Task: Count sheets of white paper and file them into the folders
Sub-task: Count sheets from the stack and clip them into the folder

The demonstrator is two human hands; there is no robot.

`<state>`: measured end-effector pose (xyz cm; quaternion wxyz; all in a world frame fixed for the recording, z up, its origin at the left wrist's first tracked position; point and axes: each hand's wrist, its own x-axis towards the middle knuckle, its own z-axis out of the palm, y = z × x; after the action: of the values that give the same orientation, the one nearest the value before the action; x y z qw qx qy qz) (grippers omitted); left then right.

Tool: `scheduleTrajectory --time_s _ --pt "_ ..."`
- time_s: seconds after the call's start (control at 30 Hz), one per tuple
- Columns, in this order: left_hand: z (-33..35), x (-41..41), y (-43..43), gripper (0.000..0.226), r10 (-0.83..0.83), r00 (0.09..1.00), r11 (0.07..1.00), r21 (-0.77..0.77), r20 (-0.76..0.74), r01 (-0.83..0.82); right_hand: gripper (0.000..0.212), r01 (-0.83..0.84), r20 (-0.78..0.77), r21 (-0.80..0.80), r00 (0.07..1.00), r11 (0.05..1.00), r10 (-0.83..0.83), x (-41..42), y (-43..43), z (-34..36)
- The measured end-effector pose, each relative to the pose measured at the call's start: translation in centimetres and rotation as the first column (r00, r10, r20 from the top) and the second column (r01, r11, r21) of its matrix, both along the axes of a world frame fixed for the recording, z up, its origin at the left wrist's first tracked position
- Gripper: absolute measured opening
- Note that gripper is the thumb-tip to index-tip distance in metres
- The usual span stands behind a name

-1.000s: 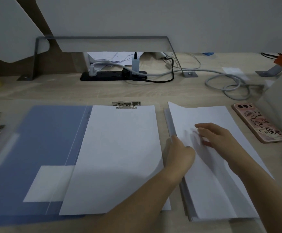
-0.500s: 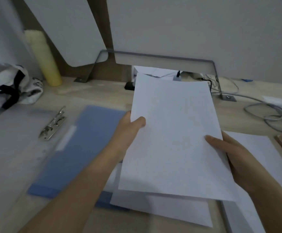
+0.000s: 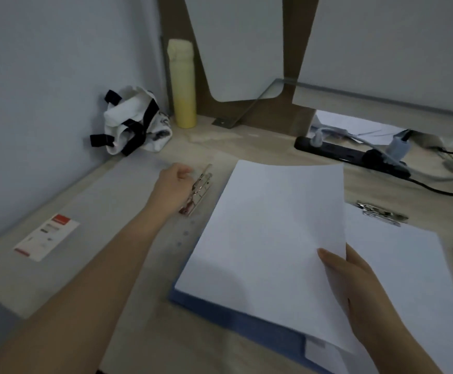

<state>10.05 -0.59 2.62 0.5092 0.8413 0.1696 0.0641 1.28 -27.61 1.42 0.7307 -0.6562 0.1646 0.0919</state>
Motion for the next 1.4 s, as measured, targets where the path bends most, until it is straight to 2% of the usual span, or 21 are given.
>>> scheduleTrajectory --time_s 0.13,0.27,0.4,1.03,1.4 --pt "-0.5 0.9 1.2 0.025 -0.133 0.982 0.991 -0.042 -0.136 0.129 0.027 0.006 0.001 -0.017 1.000 1.000 -0.006 0.4 2.2 -0.6" --pt "-1.0 1.3 1.9 0.032 -0.174 0.971 0.981 -0.120 -0.164 0.155 0.028 0.001 -0.007 -0.014 1.000 1.000 -0.001 0.6 3.6 -0.9" --pt "-1.0 1.4 2.3 0.030 -0.206 0.960 0.973 -0.144 -0.189 0.180 0.037 0.032 -0.040 0.019 0.999 0.999 -0.031 0.7 4.6 -1.7" --pt "-0.7 1.9 2.1 0.037 -0.195 0.959 0.979 -0.096 -0.208 0.178 0.035 0.055 -0.046 0.041 0.998 0.998 -0.053 0.6 4.3 -1.7" --pt "-0.5 2.0 2.3 0.027 -0.213 0.955 0.971 -0.154 -0.208 0.183 0.037 0.047 -0.026 -0.090 0.998 0.995 -0.049 1.5 6.4 -2.3"
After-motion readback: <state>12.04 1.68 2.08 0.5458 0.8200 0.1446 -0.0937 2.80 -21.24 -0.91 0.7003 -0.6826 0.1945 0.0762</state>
